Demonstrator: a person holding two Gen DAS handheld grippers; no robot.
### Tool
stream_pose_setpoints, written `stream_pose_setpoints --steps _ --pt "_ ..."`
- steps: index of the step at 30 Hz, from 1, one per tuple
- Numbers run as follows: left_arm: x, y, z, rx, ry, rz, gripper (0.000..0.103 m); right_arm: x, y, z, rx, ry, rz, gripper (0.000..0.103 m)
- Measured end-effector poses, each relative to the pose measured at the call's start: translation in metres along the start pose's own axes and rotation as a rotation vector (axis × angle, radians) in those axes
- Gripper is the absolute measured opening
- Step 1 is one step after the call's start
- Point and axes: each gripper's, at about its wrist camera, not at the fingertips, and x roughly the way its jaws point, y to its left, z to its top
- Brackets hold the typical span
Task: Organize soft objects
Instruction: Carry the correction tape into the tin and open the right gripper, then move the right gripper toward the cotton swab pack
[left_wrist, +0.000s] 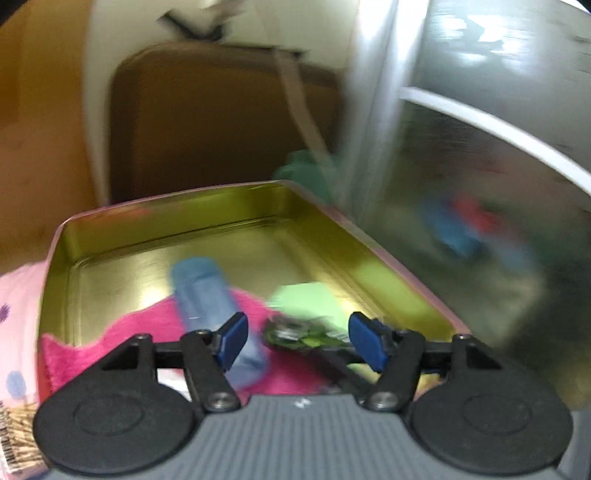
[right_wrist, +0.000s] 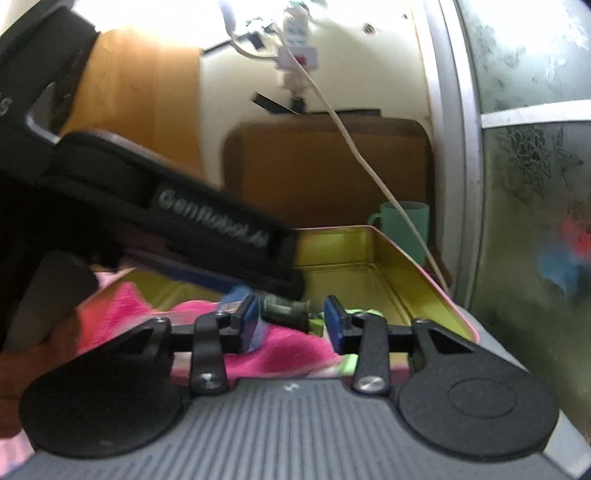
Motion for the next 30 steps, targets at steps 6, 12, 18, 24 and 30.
stream_pose_setpoints --steps 6,12,18,24,30 --pt "-0.016 0.022 -0.015 -0.052 -0.029 -0.027 0.065 -0.015 -0.004 -0.008 0.02 -0.033 -0.01 0.049" --pt "-0.048 0.01 -0.039 -0.014 -0.054 -0.021 0.067 -0.057 0.012 -0.017 0.092 -0.084 -0.017 0.049" --pt "-0.091 -0.005 -0.066 0.065 -0.092 0.024 0.068 -0.089 0.034 -0.021 0.089 -0.079 -0.031 0.049" --pt "-0.115 -0.003 -0.102 0.11 -0.094 0.105 0.069 -0.101 0.05 -0.032 0.121 -0.005 -0.024 0.049" --pt "-0.128 0.017 -0.126 0.078 -0.077 0.163 0.069 -0.101 0.071 -0.041 0.128 0.066 0.008 0.049"
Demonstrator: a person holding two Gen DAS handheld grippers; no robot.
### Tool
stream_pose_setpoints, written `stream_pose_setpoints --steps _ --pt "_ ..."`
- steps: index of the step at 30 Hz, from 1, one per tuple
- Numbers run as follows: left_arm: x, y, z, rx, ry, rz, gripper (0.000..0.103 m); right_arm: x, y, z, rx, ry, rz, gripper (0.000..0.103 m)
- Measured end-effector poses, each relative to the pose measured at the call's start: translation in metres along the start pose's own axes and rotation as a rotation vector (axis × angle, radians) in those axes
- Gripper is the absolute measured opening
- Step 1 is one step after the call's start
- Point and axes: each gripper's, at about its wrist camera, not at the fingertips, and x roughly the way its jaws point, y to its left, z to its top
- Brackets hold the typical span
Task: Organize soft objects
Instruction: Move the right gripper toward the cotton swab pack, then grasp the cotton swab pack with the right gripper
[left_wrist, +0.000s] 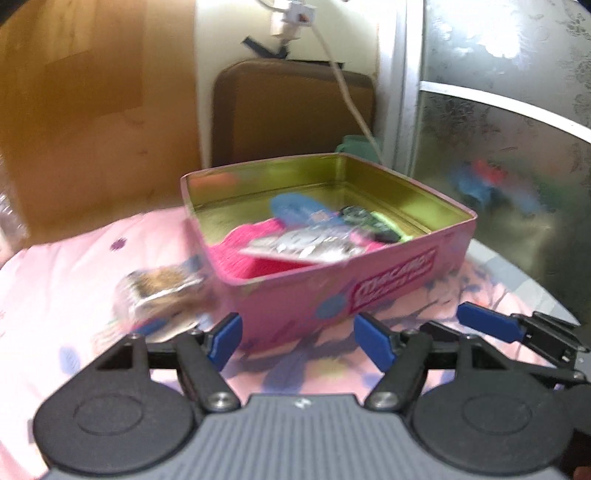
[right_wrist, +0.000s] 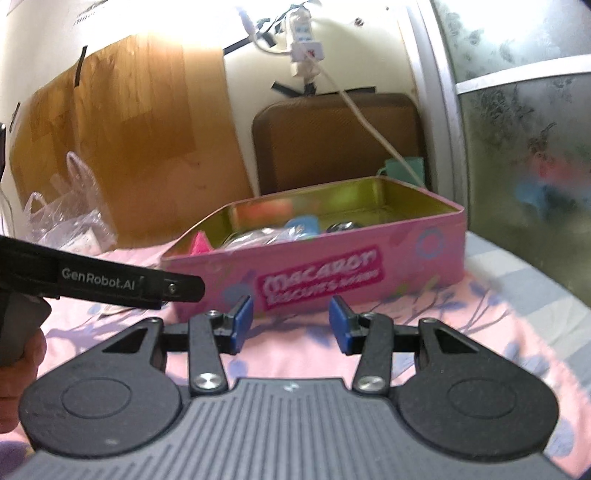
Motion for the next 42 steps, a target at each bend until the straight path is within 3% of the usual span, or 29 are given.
stream_pose_setpoints --steps 13,16,18,23,28,36,38,42 --pt "-0.004 0.07 -0.04 -0.055 0.041 0.139 0.069 0.007 0.05 -0.008 -0.087 0.067 0.077 0.049" --pt "-0.005 0.102 -0.051 -0.111 0.06 0.185 0.069 0.01 0.065 -0.01 -0.13 0.089 0.109 0.049" --pt "-0.01 0.126 -0.056 -0.157 0.048 0.217 0.076 0.015 0.077 -0.012 -0.158 0.106 0.138 0.049" --pt "-0.016 0.173 -0.058 -0.246 0.013 0.32 0.076 0.033 0.115 -0.012 -0.246 0.148 0.212 0.049" --pt "-0.021 0.207 -0.062 -0.409 -0.038 0.272 0.076 0.062 0.152 0.002 -0.327 0.149 0.251 0.049" --pt "-0.027 0.212 -0.065 -0.452 -0.082 0.224 0.076 0.12 0.196 0.012 -0.556 0.131 0.162 0.047" --pt "-0.026 0.215 -0.065 -0.466 -0.085 0.215 0.076 0.132 0.2 0.008 -0.615 0.152 0.137 0.025" --pt "-0.026 0.218 -0.066 -0.484 -0.087 0.204 0.077 0.127 0.196 0.004 -0.679 0.137 0.118 0.018"
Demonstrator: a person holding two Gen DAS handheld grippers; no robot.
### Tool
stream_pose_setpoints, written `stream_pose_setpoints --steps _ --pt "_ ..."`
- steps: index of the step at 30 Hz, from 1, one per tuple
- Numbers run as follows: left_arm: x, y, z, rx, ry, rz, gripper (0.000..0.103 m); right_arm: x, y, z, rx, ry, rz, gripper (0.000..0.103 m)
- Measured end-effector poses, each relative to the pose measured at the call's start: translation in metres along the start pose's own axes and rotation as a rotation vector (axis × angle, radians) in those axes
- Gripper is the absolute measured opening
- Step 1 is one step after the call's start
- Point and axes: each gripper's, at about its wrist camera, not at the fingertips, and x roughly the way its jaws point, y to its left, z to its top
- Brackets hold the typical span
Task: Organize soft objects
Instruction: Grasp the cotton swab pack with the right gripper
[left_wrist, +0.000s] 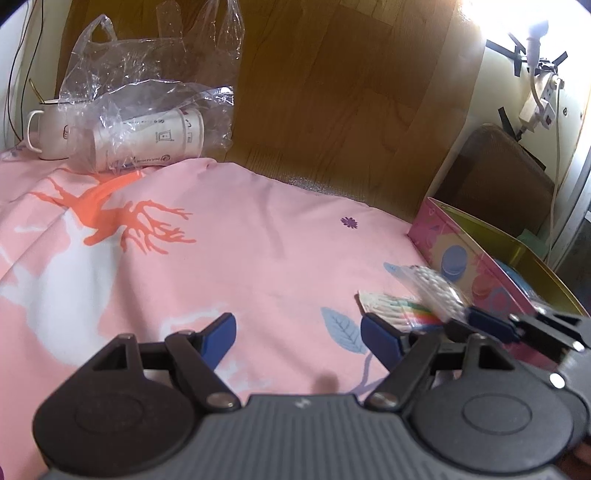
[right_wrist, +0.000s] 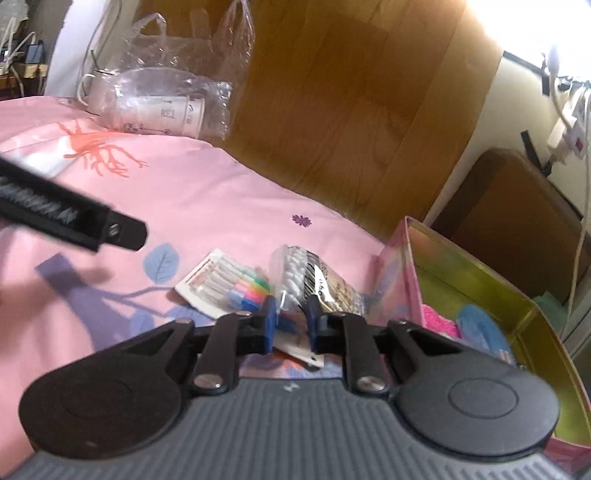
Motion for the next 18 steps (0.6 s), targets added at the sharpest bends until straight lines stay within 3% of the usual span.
stream_pose_setpoints --steps 3,9,12,15,18 --pt "-0.002 -0.001 -0.001 -0.002 -0.004 -0.003 0.078 -0.023 0.002 -0.01 -0.037 -0.036 -0.003 0.016" --pt "-0.006 0.001 -0.001 -0.02 -0.009 -0.05 0.08 -0.1 0.008 -0.062 -0.129 -0.083 0.082 0.017" --pt "-0.009 -0.009 -0.003 0.025 -0.004 -0.084 0.08 -0.133 0.008 -0.092 -0.162 -0.057 0.088 0.023" --pt "-0.014 -0.026 -0.008 0.07 0.027 -0.165 0.08 -0.154 -0.011 -0.111 -0.018 -0.032 0.128 0.046" --pt "-0.023 -0.047 -0.016 0.115 0.054 -0.253 0.08 -0.163 -0.036 -0.117 0.176 -0.027 0.186 0.05"
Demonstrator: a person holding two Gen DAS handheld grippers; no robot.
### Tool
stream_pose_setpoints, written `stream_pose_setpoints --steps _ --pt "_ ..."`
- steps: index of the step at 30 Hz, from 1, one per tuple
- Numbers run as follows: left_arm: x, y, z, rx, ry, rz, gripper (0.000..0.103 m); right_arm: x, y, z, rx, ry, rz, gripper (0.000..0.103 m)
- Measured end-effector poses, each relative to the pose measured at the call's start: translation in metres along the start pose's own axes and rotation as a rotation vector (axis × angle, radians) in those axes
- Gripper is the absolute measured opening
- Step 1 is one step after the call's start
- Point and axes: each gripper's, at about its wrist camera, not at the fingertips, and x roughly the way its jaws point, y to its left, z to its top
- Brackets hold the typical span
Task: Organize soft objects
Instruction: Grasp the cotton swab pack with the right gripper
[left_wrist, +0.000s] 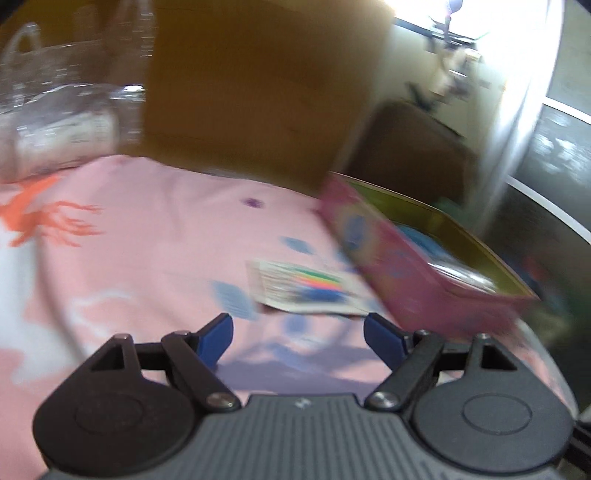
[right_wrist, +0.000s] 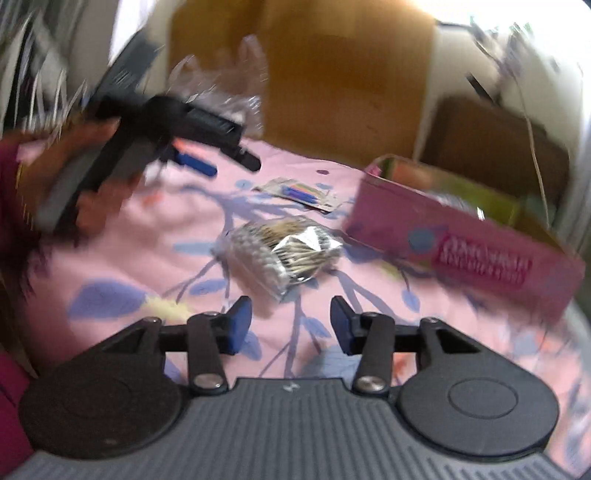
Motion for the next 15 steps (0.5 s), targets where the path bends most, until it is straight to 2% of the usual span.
stream_pose_setpoints --steps 3,7,8,9,10,11,12,13,15 --pt "0.001 -0.02 -0.005 0.043 0.065 -0.09 0.081 0.005 -0.012 0.004 0.106 -0.005 0.038 0.051" --pt "0.007 -0.039 -0.013 0.089 0.158 -0.157 0.081 0.021 0.0 0.01 0.091 -0.006 0.055 0.06" --pt "0.011 -0.043 -0.017 0.098 0.184 -0.16 0.076 0.027 0.003 0.011 0.087 0.0 0.057 0.06" --pt "0.016 -0.046 -0.02 0.105 0.206 -0.162 0.075 0.034 0.005 0.013 0.086 0.006 0.063 0.059" --pt "0.015 -0.052 -0.024 0.127 0.185 -0.145 0.067 0.042 0.004 0.014 0.09 0.012 0.069 0.058" --pt "0.015 -0.059 -0.026 0.15 0.193 -0.15 0.058 0.046 0.004 0.014 0.104 0.009 0.074 0.052" --pt "0.016 -0.064 -0.028 0.158 0.214 -0.181 0.052 0.044 0.002 0.013 0.125 0.006 0.083 0.049" --pt "0.019 -0.069 -0.029 0.147 0.245 -0.228 0.05 0.042 0.001 0.011 0.136 0.004 0.09 0.046" --pt "0.026 -0.087 -0.033 0.173 0.258 -0.238 0.05 0.034 -0.003 0.006 0.132 -0.005 0.085 0.045"
